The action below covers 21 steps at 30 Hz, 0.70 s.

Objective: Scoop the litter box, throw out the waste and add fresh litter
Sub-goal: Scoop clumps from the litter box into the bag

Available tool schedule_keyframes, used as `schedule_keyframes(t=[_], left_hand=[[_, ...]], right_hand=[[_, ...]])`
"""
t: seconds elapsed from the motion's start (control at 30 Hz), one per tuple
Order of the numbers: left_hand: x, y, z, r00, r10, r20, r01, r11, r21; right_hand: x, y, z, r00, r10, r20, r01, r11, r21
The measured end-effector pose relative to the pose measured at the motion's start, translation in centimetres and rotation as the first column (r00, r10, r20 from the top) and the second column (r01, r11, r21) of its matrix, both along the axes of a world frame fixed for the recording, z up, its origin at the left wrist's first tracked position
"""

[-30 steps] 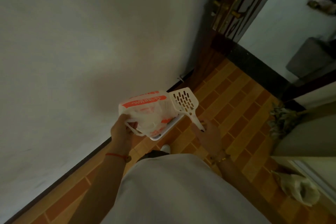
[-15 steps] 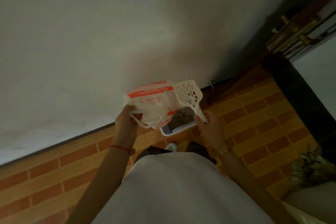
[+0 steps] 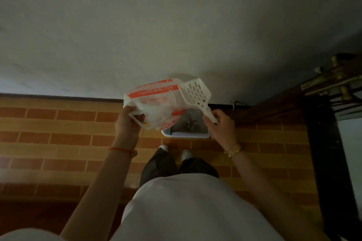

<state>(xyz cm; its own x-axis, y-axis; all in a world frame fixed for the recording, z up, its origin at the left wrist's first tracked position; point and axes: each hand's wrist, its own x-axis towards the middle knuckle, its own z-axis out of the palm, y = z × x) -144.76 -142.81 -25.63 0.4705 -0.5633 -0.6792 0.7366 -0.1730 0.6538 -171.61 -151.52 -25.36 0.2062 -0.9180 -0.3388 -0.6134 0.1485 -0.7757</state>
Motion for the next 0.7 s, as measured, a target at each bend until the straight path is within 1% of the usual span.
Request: schedule_keyframes(t=[0.2,0.4,0.5,0.7], left_hand=[[-1.2,0.4,-3.0,0.993,0.112,-0.019,-0.112,0.993,0.029],[-0.4,0.6,-8.1,0.983,0.175,-0.058,-0.173,0.984,0.029],[0.4,1.0,-11.6,0.979,0.195,-0.066,-0.194,0.981,0.011],[2.1,2.6,-20.8,0.945,0.308,-0.112,-0.310,0.951,0.004]], right_hand=[[-1.0,-1.6,-3.3,0.995,0.097,-0.036,-0.097,0.995,0.008],[1.1,-1.8,-9.4,0.986,0.164,-0.039,-0.160,0.983,0.092],[3.2,-2.0,-12.8,0.978,0.207,-0.024,-0.203,0.971,0.125],[7.6,-2.4,-22.1,0.953,0.302,-0.001,-0.299,0.945,0.133]])
